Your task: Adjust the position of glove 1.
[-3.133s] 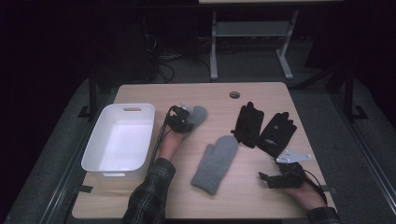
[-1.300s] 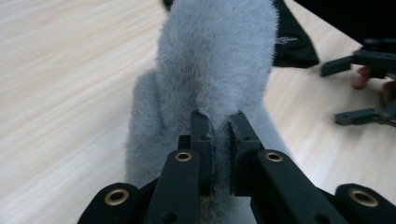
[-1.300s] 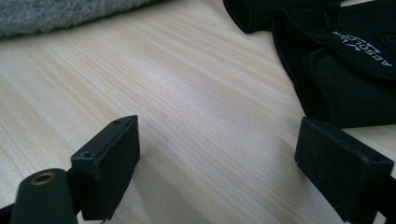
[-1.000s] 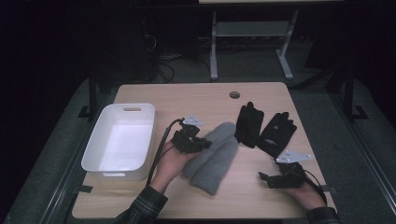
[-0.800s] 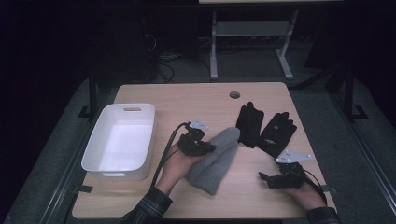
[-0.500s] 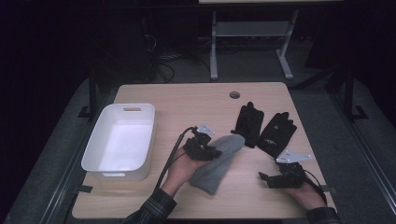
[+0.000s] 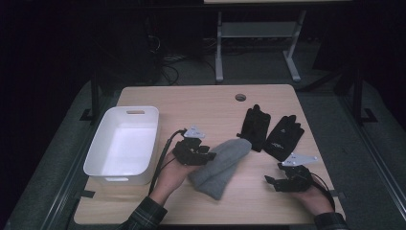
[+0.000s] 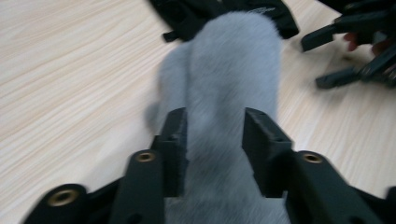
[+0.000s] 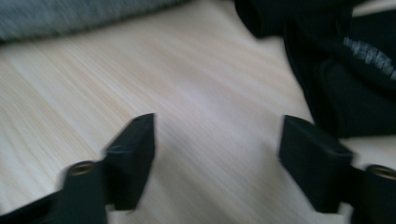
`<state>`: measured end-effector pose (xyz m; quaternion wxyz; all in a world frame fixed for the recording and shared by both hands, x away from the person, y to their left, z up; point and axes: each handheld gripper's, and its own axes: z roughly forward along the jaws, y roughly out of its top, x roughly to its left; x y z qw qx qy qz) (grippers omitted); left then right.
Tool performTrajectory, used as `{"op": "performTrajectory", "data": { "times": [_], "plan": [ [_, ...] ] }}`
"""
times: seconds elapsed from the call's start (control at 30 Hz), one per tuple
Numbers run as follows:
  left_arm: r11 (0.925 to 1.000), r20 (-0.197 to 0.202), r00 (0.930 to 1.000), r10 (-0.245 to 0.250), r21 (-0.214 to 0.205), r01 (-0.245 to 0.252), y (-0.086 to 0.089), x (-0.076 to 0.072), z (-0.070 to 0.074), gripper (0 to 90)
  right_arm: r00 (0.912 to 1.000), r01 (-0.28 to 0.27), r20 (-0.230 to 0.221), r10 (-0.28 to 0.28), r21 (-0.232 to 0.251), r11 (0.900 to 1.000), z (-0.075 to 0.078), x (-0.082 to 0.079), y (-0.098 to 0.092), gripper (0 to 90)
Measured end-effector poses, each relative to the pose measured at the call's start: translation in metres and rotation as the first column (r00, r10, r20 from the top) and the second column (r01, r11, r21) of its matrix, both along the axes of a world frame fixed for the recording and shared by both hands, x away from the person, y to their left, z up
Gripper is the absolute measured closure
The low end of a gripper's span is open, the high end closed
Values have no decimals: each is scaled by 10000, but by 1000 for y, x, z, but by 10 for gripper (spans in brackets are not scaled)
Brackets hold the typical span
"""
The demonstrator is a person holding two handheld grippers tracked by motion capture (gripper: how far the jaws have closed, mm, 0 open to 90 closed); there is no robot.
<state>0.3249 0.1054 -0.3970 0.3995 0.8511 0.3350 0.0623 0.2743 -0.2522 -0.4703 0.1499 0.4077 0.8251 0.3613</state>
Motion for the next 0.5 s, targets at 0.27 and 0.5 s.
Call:
{"op": "performTrajectory", "data": {
  "times": [0.27,0.5],
  "plan": [
    [9967,44,9968,800,108,-801,21,1,-9,894,9959,-899,-4,904,997,9909,25,10,21,855],
    [9891,57,9920,1260,759,-1261,22,13,-27,894,9833,-1783,-156,1811,1091,9779,26,16,52,900]
  ]
}}
